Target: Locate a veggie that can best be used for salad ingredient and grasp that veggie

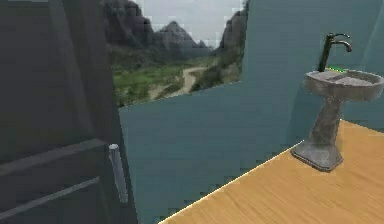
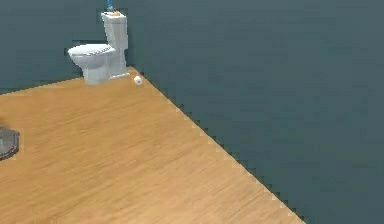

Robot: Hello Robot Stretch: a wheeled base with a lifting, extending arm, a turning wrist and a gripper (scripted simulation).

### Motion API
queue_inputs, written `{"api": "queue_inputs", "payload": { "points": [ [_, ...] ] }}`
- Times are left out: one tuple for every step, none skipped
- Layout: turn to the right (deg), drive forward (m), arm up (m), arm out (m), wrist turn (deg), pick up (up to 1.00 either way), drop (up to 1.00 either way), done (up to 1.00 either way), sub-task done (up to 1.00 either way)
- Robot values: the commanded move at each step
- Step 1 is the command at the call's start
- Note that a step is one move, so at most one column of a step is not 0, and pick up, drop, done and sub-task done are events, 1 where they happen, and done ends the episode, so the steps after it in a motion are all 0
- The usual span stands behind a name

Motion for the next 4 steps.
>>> {"api": "queue_inputs", "payload": {
  "points": [
    [-45.0, 0.0, 0.0, 0.0, 0.0, 0.0, 0.0, 0.0, 0.0],
    [-45.0, 0.0, 0.0, 0.0, 0.0, 0.0, 0.0, 0.0, 0.0],
    [-15.0, 0.0, 0.0, 0.0, 0.0, 0.0, 0.0, 0.0, 0.0],
    [0.0, 0.9, 0.0, 0.0, 0.0, 0.0, 0.0, 0.0, 0.0]
  ]
}}
